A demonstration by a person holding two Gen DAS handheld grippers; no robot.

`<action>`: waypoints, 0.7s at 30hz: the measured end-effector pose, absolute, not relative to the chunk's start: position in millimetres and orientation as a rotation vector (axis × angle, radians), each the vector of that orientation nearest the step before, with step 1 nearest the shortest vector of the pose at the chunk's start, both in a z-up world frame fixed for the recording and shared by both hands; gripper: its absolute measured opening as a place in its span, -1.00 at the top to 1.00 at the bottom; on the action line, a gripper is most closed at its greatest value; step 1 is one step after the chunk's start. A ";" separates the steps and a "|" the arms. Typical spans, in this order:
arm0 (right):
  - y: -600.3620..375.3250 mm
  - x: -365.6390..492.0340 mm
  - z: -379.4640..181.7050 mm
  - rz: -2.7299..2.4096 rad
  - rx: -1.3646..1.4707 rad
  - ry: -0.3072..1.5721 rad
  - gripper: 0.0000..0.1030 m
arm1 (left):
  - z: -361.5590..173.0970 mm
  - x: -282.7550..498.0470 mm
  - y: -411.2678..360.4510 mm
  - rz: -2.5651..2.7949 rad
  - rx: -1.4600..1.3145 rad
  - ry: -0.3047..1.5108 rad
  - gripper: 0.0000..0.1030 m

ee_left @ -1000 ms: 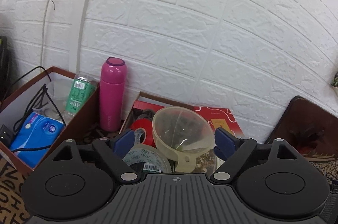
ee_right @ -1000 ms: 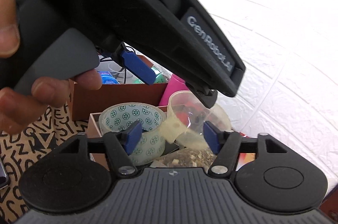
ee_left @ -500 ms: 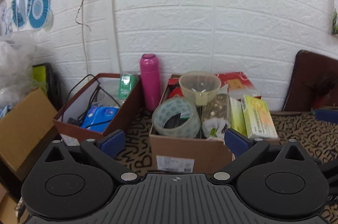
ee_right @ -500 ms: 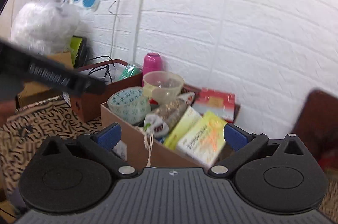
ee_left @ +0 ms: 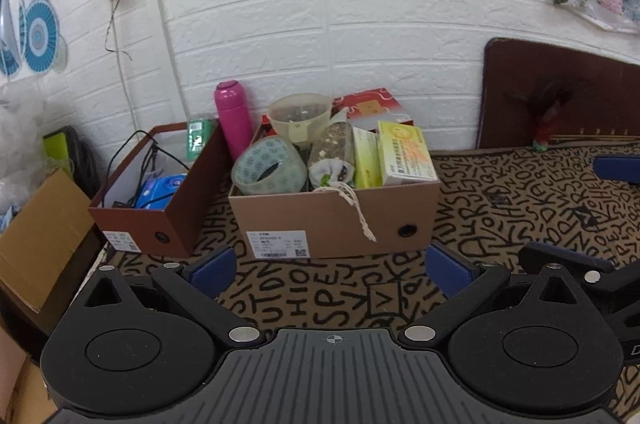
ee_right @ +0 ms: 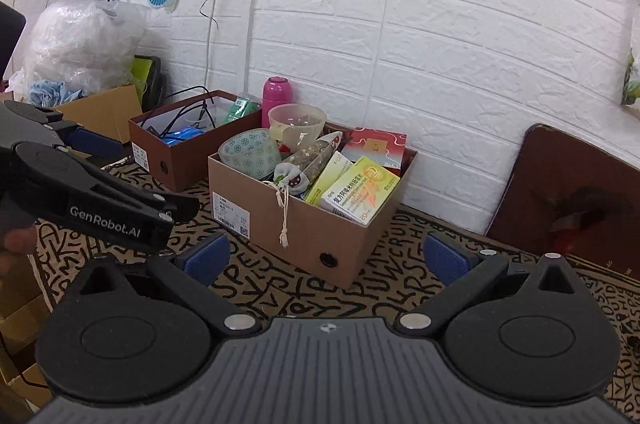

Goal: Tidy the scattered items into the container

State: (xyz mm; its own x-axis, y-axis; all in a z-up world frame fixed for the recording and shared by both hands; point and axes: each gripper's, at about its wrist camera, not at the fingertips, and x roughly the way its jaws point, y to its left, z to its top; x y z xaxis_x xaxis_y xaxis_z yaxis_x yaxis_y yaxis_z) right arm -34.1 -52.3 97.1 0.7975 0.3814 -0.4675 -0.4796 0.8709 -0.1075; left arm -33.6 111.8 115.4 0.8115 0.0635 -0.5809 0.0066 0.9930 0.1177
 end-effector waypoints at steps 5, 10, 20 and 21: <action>-57.2 -35.5 90.8 0.439 -0.233 0.480 -0.99 | 109.0 -38.6 97.1 0.056 0.132 0.631 -1.00; -62.8 -28.7 84.1 0.435 -0.207 0.509 -0.99 | 102.8 -32.5 96.6 0.049 0.100 0.672 -1.00; -65.3 -20.8 77.4 0.431 -0.210 0.531 -0.99 | 93.4 -17.3 92.1 0.049 0.086 0.697 -1.00; -65.8 -19.6 76.7 0.429 -0.209 0.534 -0.99 | 92.8 -15.6 92.1 0.047 0.080 0.700 -1.00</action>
State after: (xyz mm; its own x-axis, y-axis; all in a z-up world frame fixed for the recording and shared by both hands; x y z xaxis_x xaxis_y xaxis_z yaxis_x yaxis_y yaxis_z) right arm -19.6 -65.8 76.7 0.7750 0.3398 -0.5328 -0.4467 0.8909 -0.0816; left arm -15.6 92.1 92.8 0.7642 0.0698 -0.6412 -0.0157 0.9959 0.0896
